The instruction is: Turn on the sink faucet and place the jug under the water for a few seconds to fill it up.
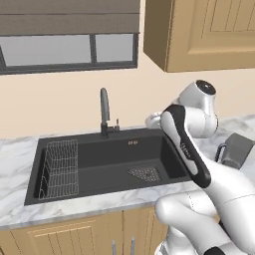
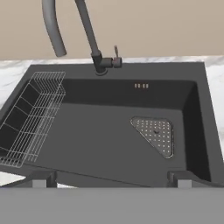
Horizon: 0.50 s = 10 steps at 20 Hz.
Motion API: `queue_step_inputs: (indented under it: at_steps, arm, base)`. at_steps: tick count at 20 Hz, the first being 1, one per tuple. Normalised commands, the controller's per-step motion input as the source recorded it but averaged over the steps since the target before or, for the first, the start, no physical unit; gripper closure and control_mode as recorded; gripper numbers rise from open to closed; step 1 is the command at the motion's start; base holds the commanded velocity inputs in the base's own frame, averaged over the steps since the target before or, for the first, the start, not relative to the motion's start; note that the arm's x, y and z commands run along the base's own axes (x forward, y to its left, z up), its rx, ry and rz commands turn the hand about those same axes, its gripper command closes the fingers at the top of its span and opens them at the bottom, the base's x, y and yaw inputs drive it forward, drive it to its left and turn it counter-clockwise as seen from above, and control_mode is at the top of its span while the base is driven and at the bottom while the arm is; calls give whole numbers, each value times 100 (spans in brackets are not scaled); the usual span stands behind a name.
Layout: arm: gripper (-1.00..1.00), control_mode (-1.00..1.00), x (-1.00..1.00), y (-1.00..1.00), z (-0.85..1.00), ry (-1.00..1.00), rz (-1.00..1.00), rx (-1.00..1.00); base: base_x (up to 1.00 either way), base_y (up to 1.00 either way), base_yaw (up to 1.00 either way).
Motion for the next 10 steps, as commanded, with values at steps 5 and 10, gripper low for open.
queue_step_inputs:
  at_steps: [5,10]
  arm:
    - [-100,-100,48,27,-3,0,0,-1]
    - [-100,-100,52,3,-12,0,0,-1]
  base:
    - [0,0,0]
    - [0,0,0]
